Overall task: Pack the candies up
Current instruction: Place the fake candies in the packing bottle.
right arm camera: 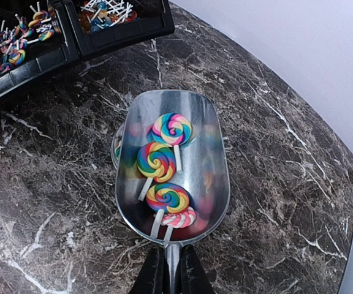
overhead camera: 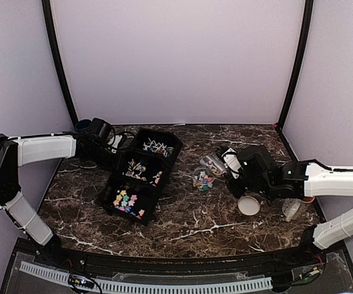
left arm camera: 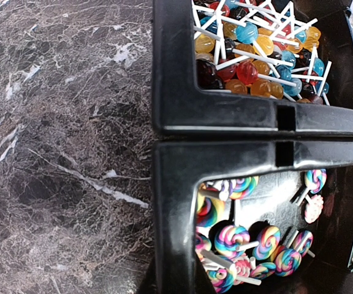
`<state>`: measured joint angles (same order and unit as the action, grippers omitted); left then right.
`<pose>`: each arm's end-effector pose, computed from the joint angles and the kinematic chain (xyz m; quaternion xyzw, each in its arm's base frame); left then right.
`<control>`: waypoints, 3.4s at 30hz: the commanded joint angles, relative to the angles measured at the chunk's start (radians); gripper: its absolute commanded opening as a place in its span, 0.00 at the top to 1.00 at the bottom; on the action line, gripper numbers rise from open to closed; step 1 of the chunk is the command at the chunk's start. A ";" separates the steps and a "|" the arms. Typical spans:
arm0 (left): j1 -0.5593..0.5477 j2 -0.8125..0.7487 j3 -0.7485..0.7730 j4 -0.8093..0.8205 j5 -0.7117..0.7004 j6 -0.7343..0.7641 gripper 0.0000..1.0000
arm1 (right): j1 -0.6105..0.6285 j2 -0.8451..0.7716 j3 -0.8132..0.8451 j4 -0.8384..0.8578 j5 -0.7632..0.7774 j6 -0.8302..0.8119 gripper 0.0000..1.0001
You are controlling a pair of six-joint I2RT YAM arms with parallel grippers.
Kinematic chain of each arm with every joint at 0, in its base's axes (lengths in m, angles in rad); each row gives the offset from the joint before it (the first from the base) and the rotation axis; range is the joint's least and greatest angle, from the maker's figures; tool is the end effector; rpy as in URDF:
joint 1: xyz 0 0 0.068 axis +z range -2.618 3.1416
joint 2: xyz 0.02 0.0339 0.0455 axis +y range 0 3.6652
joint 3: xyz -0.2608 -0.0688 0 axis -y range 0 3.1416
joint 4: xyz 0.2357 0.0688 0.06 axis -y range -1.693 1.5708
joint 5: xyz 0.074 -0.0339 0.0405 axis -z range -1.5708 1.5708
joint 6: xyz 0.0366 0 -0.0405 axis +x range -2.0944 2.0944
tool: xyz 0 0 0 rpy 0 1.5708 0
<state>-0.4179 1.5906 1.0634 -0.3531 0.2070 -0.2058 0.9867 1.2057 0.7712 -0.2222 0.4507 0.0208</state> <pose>0.2976 -0.1404 0.2229 0.1338 0.9270 -0.1958 0.2906 0.1515 0.2003 0.2470 -0.3189 0.8204 0.0320 0.4735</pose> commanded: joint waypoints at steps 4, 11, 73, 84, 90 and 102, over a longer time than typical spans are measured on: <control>-0.001 -0.042 0.061 0.064 0.078 -0.019 1.00 | -0.014 0.007 0.093 -0.152 0.005 0.030 1.00; -0.001 -0.039 0.063 0.062 0.084 -0.018 1.00 | -0.014 0.059 0.170 -0.259 -0.022 0.029 1.00; -0.001 -0.035 0.064 0.061 0.094 -0.021 1.00 | -0.015 0.376 0.622 -0.857 -0.014 0.002 1.00; 0.000 -0.034 0.066 0.060 0.093 -0.019 1.00 | -0.014 0.409 0.676 -0.864 0.055 -0.015 1.00; 0.000 -0.036 0.066 0.060 0.094 -0.019 1.00 | -0.013 0.440 0.683 -0.868 0.024 -0.026 1.00; 0.000 -0.036 0.066 0.062 0.096 -0.019 1.00 | 0.005 0.509 0.716 -0.813 0.010 -0.060 1.00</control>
<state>-0.4179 1.5909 1.0653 -0.3534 0.2287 -0.2058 0.9817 1.6878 1.4490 -1.0760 0.4664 -0.0204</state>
